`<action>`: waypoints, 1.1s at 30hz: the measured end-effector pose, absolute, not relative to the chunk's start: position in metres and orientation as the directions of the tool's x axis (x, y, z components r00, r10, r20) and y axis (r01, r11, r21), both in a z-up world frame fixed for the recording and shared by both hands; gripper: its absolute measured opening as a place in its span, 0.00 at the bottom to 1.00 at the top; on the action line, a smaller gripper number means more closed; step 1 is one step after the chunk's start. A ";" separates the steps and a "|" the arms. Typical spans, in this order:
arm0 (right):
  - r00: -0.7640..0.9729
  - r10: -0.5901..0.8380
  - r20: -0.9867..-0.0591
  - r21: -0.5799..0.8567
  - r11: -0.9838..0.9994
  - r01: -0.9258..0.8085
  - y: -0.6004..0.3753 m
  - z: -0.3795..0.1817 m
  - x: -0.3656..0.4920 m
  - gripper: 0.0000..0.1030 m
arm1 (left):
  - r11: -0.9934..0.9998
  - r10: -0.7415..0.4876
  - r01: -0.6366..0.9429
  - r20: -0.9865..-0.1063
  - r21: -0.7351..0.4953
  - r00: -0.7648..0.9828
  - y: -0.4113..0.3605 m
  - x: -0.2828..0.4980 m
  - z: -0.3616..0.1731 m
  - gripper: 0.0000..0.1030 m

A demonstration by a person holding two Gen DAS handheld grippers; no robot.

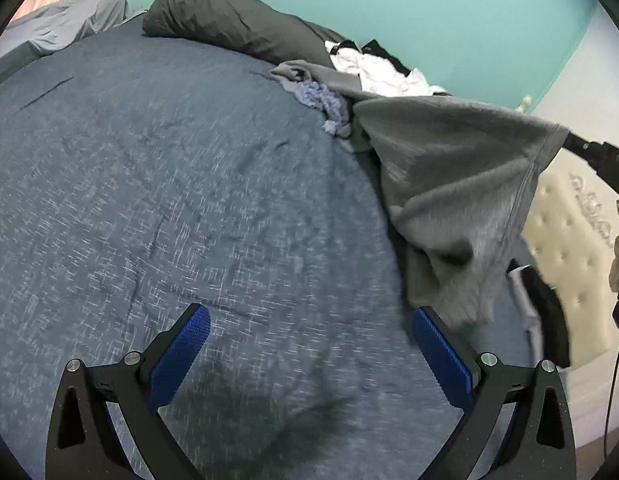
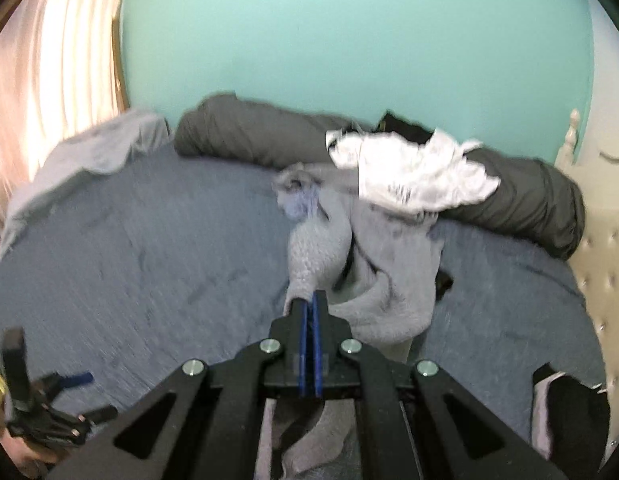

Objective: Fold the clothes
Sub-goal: 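Lift the grey sweatshirt with the right tool while the left tool grasps its hem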

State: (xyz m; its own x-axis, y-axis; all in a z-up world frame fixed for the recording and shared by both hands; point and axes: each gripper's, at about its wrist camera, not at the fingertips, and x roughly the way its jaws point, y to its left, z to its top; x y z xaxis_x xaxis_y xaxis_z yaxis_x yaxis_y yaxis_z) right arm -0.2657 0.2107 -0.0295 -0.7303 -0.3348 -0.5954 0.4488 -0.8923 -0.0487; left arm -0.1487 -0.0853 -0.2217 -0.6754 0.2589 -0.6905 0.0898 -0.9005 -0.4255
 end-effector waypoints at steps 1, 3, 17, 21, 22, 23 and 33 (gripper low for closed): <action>-0.735 -0.346 -0.583 -0.037 -0.893 0.449 0.210 -0.015 -0.260 0.02 | -0.900 0.259 0.086 -0.683 -0.427 -0.683 -0.087 -0.145 -0.211 1.00; -0.744 -0.367 -0.558 -0.016 -0.892 0.451 0.209 0.014 -0.249 0.02 | -0.901 0.257 0.080 -0.671 -0.427 -0.696 -0.091 -0.136 -0.190 1.00; -0.768 -0.480 -0.423 0.037 -0.857 0.515 0.183 0.178 -0.181 0.02 | -0.891 0.353 -0.079 -0.571 -0.447 -0.741 -0.087 -0.088 -0.070 1.00; -0.755 -0.513 -0.409 0.044 -0.837 0.545 0.180 0.203 -0.171 0.02 | -0.884 0.387 -0.126 -0.552 -0.451 -0.739 -0.078 -0.084 -0.059 1.00; -0.753 -0.512 -0.413 0.042 -0.837 0.546 0.180 0.205 -0.170 0.02 | -0.885 0.389 -0.132 -0.552 -0.447 -0.737 -0.076 -0.083 -0.057 1.00; -0.752 -0.506 -0.423 0.040 -0.839 0.543 0.182 0.203 -0.171 0.02 | -0.886 0.391 -0.139 -0.552 -0.442 -0.736 -0.074 -0.082 -0.056 1.00; -0.657 -0.476 -0.585 0.190 -0.868 0.459 0.215 0.079 -0.218 0.02 | -0.887 0.388 -0.094 -0.621 -0.451 -0.681 -0.068 -0.097 -0.103 1.00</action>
State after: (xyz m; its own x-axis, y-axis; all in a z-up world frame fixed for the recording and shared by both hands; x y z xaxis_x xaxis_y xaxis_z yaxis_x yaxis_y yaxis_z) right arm -0.2184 0.2153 0.0786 -0.6570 -0.4755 -0.5850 0.4589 -0.8679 0.1901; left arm -0.0968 -0.0679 -0.1035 -0.6810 0.3880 -0.6211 -0.0939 -0.8874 -0.4514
